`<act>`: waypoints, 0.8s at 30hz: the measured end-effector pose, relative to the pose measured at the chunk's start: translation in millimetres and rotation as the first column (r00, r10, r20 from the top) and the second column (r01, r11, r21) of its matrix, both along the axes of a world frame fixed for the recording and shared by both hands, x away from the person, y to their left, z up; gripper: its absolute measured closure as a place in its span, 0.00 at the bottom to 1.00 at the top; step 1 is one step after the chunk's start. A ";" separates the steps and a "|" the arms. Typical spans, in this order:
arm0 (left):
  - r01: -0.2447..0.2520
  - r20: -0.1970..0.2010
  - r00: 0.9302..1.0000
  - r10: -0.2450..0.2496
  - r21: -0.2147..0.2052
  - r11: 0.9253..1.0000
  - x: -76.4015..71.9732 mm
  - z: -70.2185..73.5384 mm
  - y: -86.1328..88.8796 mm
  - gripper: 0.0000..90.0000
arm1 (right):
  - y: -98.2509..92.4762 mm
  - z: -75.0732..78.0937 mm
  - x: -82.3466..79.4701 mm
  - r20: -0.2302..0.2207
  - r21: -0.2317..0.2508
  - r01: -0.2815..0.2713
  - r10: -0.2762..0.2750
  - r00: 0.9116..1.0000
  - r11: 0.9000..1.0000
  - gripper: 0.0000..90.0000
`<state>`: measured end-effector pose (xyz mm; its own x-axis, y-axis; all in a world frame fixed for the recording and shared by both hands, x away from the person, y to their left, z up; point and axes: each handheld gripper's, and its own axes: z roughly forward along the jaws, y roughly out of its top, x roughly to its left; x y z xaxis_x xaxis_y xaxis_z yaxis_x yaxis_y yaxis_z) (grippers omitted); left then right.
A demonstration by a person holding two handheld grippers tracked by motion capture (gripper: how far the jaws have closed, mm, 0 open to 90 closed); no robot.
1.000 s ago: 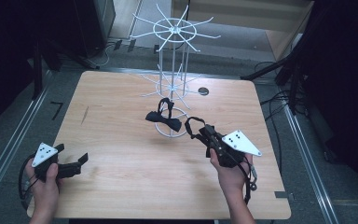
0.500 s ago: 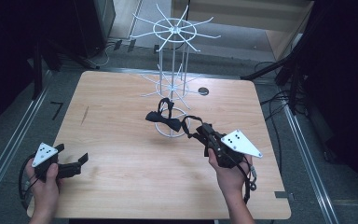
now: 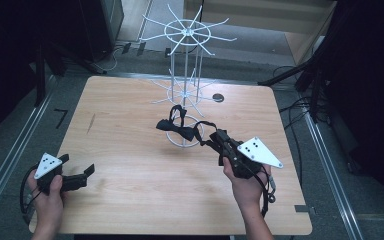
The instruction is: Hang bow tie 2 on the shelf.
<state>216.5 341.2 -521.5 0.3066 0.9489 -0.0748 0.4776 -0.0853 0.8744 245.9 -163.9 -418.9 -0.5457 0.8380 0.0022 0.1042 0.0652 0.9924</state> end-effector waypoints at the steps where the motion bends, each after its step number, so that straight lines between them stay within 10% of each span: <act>1: 0.000 0.000 1.000 0.000 -0.001 1.000 -0.1 0.0 -0.1 0.00 | 0.4 0.5 -0.3 -0.003 0.004 -0.001 0.001 1.000 1.000 1.00; 24: 0.001 0.001 1.000 -0.001 0.003 1.000 -0.3 0.0 -0.5 0.00 | 2.1 11.6 0.1 0.048 0.016 -0.025 0.024 0.999 1.000 1.00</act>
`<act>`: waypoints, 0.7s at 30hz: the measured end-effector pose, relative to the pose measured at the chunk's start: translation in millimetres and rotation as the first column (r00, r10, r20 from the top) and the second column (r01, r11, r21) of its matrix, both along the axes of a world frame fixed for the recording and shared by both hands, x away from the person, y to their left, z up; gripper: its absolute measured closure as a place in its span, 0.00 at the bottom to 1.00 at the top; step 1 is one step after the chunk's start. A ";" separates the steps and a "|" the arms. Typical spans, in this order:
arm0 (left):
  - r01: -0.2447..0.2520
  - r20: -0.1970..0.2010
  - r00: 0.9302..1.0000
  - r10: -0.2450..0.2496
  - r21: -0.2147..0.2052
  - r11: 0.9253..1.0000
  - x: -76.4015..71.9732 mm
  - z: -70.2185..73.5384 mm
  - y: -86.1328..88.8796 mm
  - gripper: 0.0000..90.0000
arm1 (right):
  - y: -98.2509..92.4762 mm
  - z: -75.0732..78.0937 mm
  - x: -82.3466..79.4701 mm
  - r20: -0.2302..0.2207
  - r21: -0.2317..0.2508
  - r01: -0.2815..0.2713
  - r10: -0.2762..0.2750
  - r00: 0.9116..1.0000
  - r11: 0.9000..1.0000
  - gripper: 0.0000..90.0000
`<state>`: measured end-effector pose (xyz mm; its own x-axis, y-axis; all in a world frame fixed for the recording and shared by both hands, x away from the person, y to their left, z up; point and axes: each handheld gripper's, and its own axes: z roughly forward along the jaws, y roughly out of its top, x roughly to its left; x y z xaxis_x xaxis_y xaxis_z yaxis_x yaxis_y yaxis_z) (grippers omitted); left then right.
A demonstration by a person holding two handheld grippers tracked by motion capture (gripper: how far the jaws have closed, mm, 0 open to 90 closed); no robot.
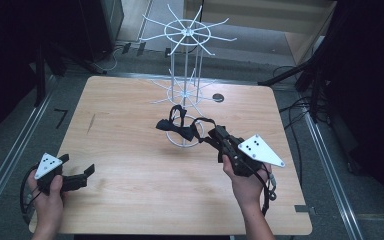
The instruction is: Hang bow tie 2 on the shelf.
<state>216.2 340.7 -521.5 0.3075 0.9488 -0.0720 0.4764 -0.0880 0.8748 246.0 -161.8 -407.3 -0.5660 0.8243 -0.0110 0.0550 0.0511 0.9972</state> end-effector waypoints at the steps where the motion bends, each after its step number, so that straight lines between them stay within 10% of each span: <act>1: 0.000 0.000 1.000 0.000 0.001 1.000 0.0 0.0 0.0 0.00 | 0.1 0.4 0.2 0.000 0.002 0.001 -0.001 1.000 1.000 1.00; 21: 0.002 0.005 1.000 -0.002 0.006 1.000 -0.1 -0.1 -0.5 0.00 | 1.0 -0.1 16.5 -0.029 0.021 0.005 -0.004 1.000 1.000 1.00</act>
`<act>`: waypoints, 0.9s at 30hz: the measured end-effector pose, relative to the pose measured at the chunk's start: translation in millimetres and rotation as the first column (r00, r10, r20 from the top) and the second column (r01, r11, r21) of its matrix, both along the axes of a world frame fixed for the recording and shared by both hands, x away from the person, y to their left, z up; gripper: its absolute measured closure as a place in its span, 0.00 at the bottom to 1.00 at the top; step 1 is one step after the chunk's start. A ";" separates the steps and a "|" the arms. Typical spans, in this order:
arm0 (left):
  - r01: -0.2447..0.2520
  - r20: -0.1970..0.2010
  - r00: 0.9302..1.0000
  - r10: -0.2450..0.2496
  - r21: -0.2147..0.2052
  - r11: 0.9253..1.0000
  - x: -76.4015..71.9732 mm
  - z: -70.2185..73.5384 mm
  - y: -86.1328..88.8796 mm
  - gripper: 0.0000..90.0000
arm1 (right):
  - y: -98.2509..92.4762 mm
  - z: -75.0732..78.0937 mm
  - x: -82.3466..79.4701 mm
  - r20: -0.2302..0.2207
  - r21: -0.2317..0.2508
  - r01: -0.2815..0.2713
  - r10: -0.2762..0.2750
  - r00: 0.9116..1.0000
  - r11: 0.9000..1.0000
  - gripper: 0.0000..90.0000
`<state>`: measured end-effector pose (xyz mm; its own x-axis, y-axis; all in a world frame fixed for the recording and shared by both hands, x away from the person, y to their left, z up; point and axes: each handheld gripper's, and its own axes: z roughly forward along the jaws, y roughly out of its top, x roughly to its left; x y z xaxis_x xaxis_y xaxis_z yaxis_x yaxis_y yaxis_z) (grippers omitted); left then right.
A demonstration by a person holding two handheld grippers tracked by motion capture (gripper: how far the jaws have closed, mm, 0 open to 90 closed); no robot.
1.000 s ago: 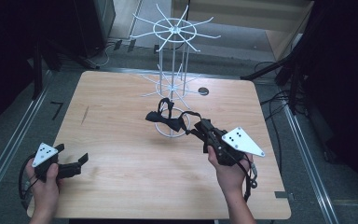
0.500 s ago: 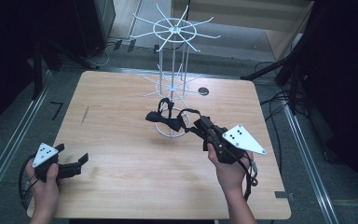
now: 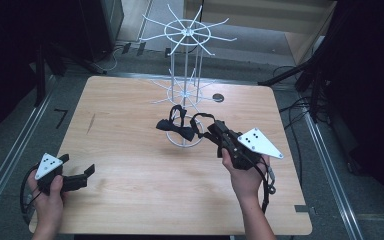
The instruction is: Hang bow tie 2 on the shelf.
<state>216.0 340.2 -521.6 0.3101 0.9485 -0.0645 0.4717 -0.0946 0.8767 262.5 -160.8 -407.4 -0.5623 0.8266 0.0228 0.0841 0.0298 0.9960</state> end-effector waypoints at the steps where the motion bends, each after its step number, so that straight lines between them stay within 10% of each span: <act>1: 0.000 0.000 1.000 0.000 0.000 1.000 0.0 0.0 0.0 0.00 | -0.1 -1.1 1.4 -0.004 0.001 0.001 -0.001 1.000 1.000 1.00; 27: 0.003 0.001 1.000 -0.003 -0.001 1.000 -0.2 0.1 0.0 0.00 | 25.5 -19.7 36.9 -0.087 0.017 0.016 -0.015 0.996 1.000 1.00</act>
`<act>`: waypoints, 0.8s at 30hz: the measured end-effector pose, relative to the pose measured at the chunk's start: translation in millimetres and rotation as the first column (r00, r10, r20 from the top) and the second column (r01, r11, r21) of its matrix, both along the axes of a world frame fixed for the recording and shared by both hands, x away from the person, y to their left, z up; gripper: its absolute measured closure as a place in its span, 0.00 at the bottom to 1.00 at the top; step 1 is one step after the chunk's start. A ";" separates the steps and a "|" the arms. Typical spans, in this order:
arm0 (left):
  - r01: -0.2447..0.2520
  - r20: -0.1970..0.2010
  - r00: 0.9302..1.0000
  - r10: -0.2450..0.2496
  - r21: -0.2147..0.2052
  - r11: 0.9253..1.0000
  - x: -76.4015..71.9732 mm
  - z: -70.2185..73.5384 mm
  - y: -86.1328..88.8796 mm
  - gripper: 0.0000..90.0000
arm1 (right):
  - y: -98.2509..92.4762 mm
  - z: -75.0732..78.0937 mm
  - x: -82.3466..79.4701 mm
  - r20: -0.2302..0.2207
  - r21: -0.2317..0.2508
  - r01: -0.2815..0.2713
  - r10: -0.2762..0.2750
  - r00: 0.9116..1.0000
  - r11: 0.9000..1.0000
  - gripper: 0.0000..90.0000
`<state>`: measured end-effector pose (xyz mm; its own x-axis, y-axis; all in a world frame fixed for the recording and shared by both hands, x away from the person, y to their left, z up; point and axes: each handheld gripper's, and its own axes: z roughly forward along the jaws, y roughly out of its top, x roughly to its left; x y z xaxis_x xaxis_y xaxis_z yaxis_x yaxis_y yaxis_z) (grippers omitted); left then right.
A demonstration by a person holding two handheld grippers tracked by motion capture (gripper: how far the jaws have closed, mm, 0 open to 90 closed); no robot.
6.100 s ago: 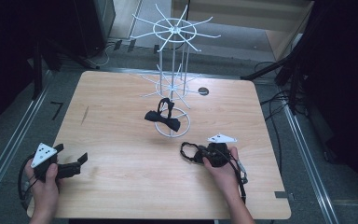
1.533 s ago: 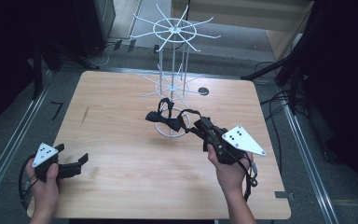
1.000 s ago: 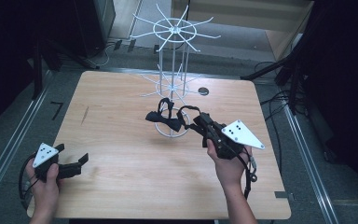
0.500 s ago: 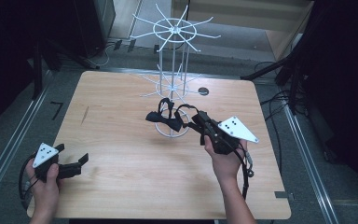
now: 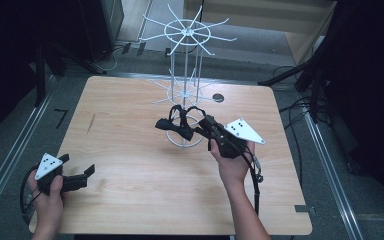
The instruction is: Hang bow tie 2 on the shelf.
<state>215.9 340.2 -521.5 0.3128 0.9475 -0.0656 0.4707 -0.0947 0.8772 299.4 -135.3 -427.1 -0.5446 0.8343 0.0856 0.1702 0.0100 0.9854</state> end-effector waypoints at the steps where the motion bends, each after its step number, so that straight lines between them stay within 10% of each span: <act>1: -0.001 0.000 1.000 0.001 -0.002 1.000 0.0 -0.1 -0.1 0.00 | 1.2 -0.1 1.4 -0.001 -0.002 0.001 -0.001 1.000 1.000 1.00; 12: 0.000 0.001 1.000 0.000 -0.001 1.000 0.0 -0.1 0.1 0.00 | 4.5 -6.2 10.0 -0.028 0.005 0.017 -0.017 0.999 1.000 1.00; 24: 0.006 -0.004 1.000 -0.006 -0.002 1.000 -0.1 -0.1 0.0 0.00 | -20.6 -15.6 4.9 -0.039 -0.021 0.017 -0.018 0.999 1.000 0.60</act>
<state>215.8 340.2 -521.6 0.3185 0.9454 -0.0686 0.4733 -0.0959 0.8757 304.3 -155.9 -442.7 -0.5262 0.8456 0.0897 0.2094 0.0266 0.9775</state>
